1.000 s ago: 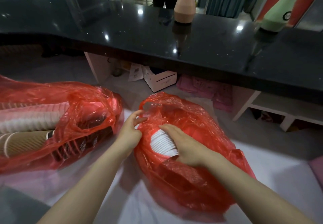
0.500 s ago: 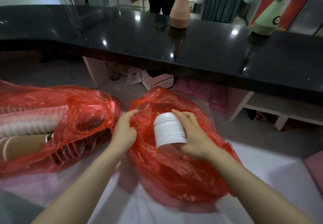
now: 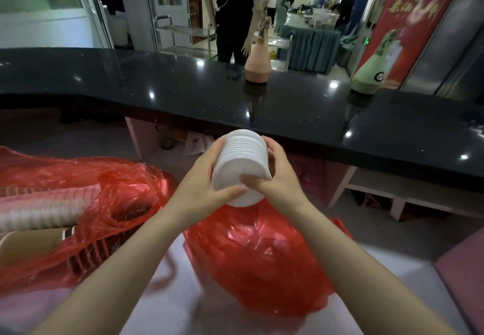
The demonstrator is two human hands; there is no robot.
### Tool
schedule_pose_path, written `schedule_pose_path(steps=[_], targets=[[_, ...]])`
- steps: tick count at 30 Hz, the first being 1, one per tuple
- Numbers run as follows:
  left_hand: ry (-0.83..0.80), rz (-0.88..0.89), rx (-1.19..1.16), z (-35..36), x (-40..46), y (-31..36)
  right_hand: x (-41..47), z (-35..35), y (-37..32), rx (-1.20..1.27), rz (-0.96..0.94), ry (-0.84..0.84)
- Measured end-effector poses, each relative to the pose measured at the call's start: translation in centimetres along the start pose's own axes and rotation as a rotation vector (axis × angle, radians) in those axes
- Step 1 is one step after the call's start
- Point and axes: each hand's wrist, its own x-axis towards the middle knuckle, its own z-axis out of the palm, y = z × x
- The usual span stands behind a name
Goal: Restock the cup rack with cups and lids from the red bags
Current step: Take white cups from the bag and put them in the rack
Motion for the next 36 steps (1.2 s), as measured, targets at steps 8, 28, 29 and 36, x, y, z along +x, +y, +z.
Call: schedule_pose_path(steps=[8, 28, 29, 36], targets=[[0.192, 0.061, 0.028, -3.9, -1.2, 1.5, 0.4, 1.8, -4.9, 0.018, -0.15, -0.193], [0.842, -0.425, 0.518, -22.5, -40.9, 10.3, -21.7, 33.9, -17.4, 0.268, -0.411, -0.896], [0.875, -0.462, 0.542, -22.7, -43.9, 11.2, -24.4, 35.4, -17.9, 0.283, -0.408, -0.94], [1.094, -0.574, 0.592, -22.6, -60.4, 16.4, -39.0, 42.1, -22.0, 0.357, -0.506, -1.079]])
